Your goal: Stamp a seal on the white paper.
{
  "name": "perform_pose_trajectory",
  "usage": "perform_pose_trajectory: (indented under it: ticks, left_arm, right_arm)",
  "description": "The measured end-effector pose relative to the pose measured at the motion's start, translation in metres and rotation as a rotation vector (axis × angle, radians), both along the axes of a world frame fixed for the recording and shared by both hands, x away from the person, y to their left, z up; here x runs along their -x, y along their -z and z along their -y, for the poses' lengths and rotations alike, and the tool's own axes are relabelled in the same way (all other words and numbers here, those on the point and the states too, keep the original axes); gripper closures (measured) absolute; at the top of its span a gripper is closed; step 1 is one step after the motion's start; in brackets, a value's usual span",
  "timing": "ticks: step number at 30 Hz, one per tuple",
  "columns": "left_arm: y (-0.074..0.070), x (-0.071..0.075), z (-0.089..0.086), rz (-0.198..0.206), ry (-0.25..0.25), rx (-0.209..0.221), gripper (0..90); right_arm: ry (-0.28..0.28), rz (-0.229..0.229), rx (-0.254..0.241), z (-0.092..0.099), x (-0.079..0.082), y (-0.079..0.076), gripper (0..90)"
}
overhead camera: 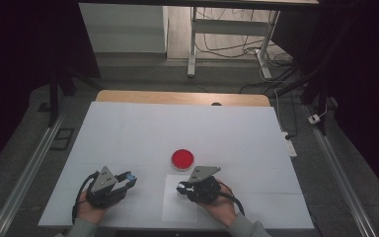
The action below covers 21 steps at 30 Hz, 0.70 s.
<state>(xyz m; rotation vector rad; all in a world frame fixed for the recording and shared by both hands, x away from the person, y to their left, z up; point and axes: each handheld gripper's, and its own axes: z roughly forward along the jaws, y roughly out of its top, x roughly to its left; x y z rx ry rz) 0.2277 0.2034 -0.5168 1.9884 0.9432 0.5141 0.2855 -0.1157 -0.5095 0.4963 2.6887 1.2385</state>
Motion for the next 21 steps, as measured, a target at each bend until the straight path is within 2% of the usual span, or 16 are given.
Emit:
perform_pose_trajectory:
  ticks: [21]
  left_arm:
    - [-0.0002, 0.0003, -0.0006, 0.0, -0.002, 0.0, 65.0]
  right_arm:
    - [0.015, 0.007, 0.023, -0.0016, 0.0025, 0.0033, 75.4]
